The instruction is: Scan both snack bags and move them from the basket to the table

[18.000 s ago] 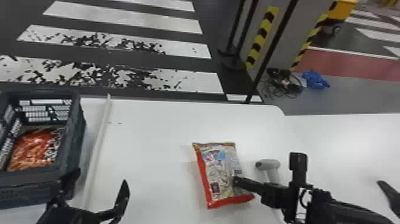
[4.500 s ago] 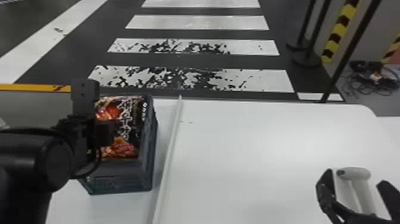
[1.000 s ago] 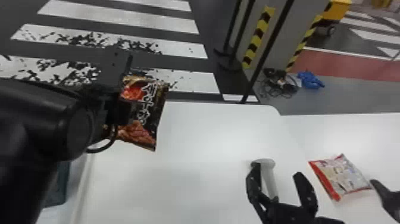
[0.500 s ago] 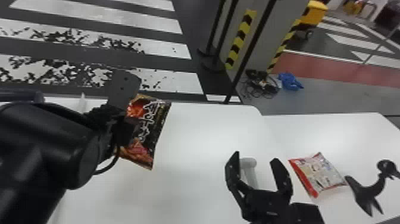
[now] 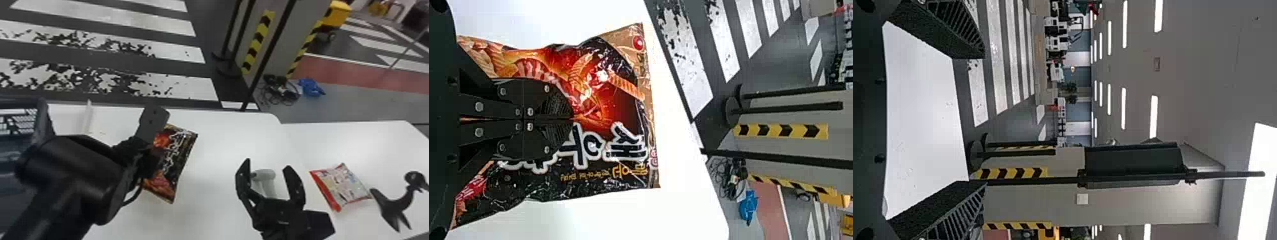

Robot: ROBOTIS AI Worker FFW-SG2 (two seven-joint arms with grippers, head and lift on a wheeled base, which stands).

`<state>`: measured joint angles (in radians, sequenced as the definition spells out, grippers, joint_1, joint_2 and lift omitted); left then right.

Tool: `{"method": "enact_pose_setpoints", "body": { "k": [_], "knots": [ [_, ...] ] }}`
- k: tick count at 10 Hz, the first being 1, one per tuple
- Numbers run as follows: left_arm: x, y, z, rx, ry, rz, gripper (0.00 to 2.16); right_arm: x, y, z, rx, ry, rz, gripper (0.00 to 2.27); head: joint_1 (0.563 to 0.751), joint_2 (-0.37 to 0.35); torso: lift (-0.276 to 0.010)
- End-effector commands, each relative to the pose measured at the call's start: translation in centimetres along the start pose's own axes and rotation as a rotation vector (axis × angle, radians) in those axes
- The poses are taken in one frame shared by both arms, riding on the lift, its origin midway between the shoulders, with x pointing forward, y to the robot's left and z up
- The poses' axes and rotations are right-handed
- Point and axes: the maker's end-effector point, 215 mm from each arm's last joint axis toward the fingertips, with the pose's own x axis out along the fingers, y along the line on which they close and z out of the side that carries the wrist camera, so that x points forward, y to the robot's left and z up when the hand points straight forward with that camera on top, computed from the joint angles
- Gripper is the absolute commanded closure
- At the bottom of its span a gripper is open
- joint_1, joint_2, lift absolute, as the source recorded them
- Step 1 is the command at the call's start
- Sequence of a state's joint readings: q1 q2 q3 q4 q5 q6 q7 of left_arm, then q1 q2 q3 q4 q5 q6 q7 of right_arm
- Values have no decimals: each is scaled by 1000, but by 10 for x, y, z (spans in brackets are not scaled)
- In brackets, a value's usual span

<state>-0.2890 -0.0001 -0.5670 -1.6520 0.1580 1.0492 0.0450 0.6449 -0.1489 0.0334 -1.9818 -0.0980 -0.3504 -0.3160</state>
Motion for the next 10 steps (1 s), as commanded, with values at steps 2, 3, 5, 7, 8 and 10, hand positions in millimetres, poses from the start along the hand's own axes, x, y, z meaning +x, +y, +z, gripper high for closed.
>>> {"method": "enact_pose_setpoints", "body": {
  "k": [2,3,5,7,8,10],
  "knots": [
    [15,-16,-20,16,20,-27,2061,6,-3,-6,2,3,-7,6,695,-350,-98],
    [18,-25,-25,2,20,-58,2061,8,-4,-7,2,0,-8,6,695,-350,-98],
    [25,-41,-44,16,49,-104,2061,12,0,-11,7,-3,-5,6,695,-350,-98],
    [27,-58,-54,5,71,-165,2061,16,0,-9,8,-11,-7,6,695,-350,-98],
    [26,-70,-58,6,80,-197,2061,17,0,-9,9,-12,-9,6,695,-350,-98],
    [27,-90,-69,49,100,-225,2061,18,3,-7,13,-18,-5,6,695,-350,-98]
  ]
}}
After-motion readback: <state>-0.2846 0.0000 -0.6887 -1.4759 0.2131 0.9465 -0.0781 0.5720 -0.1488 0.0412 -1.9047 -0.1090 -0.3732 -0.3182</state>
